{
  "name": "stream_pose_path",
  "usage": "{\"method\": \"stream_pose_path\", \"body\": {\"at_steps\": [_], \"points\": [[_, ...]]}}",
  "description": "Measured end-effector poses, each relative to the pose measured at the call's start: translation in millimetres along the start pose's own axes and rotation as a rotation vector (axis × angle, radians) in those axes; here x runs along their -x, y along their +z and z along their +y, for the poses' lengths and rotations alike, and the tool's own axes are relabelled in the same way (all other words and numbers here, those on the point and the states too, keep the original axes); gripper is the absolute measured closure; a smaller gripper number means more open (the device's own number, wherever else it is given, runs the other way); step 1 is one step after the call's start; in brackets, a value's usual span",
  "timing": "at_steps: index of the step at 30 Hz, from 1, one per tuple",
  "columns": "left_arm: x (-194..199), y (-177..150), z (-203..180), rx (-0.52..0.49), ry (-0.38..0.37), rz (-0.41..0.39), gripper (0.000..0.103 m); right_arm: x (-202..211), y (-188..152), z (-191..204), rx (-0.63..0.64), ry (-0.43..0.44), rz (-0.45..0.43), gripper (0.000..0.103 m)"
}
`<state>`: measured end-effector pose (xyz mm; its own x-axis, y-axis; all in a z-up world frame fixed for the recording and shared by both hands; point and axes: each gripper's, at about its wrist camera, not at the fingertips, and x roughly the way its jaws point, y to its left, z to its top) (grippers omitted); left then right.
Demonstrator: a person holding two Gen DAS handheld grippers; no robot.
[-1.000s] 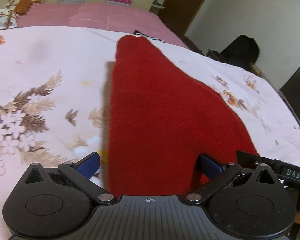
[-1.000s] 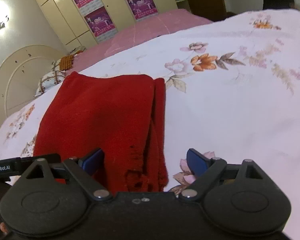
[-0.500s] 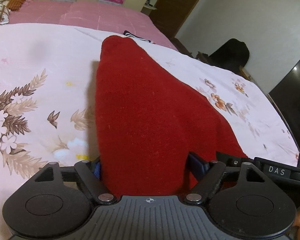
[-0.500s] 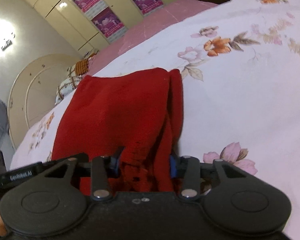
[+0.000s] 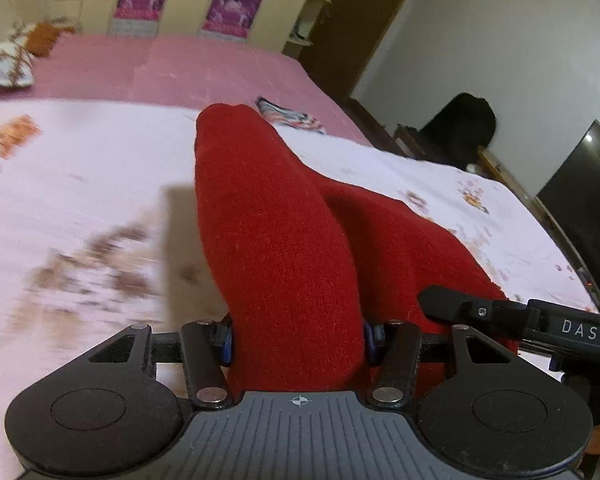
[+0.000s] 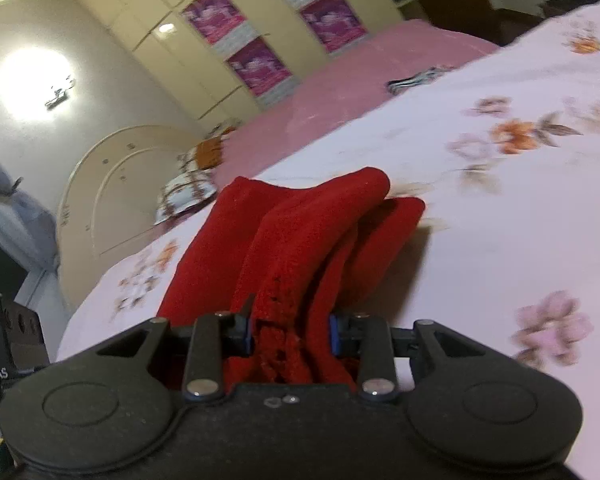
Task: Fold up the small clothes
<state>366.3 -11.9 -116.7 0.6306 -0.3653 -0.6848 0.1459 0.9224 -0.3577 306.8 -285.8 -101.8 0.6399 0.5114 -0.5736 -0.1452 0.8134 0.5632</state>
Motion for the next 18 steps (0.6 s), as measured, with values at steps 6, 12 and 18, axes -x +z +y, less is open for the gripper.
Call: {"method": "stream_pose_path", "body": {"at_steps": [6,12,18], "points": [[53.7,4.1,67.6,0.003,0.092,-0.053,0.049,-36.1,-15.1,61.1,0.042,0.090,0.029,0.072],[76.8,5.6,147.7,0.022,0.157,-0.069,0.049,-90.3,-32.8,129.3,0.087,0.113,0.062,0.072],[63.4,-9.3,218.6,0.053,0.184,-0.031,0.044,-140.9,-50.9,163.5,0.126,0.071,0.107,0.071]]}}
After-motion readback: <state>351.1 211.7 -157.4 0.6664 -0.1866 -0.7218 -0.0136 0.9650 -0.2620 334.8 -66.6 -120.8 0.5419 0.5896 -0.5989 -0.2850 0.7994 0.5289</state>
